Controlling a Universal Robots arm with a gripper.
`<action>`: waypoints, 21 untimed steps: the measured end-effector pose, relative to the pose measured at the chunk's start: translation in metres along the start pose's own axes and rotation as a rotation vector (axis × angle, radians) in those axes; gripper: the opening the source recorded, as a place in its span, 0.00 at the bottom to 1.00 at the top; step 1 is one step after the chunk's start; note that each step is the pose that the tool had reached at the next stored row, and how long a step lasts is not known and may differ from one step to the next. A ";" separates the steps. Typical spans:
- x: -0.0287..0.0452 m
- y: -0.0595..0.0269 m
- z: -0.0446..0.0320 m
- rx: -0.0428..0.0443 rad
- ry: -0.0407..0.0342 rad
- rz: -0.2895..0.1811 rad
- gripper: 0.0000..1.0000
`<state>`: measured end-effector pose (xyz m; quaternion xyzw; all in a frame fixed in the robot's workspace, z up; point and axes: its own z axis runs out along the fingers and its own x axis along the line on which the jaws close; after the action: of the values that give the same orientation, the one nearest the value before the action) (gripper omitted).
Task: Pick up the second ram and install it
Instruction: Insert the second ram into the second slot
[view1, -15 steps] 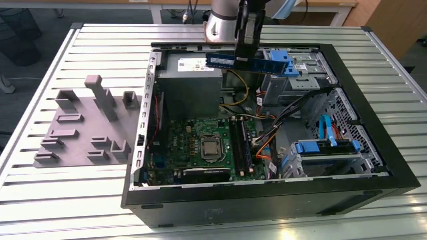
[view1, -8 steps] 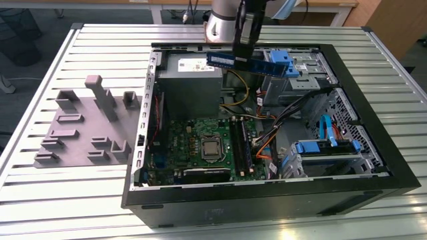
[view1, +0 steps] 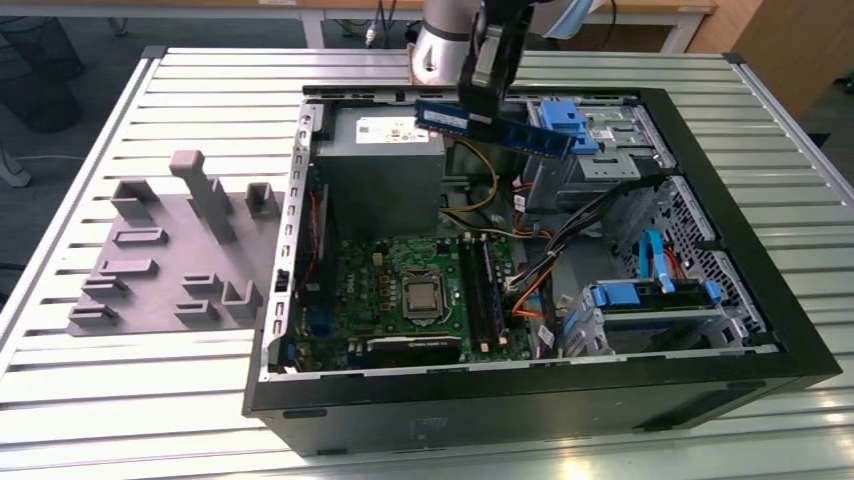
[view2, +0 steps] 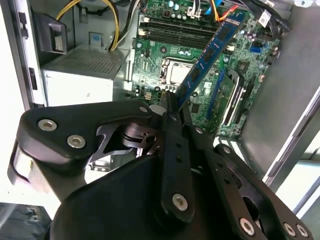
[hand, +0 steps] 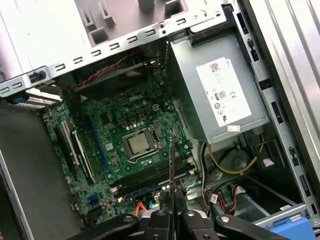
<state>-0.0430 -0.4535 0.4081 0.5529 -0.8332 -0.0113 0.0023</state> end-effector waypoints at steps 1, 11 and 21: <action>0.0000 0.0000 0.0000 0.0001 -0.0002 0.011 0.14; 0.0000 0.0000 0.0005 0.0010 -0.0025 0.111 0.14; 0.0000 0.0000 0.0004 0.0012 -0.0028 0.130 0.14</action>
<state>-0.0430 -0.4535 0.4077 0.4975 -0.8674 -0.0114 0.0015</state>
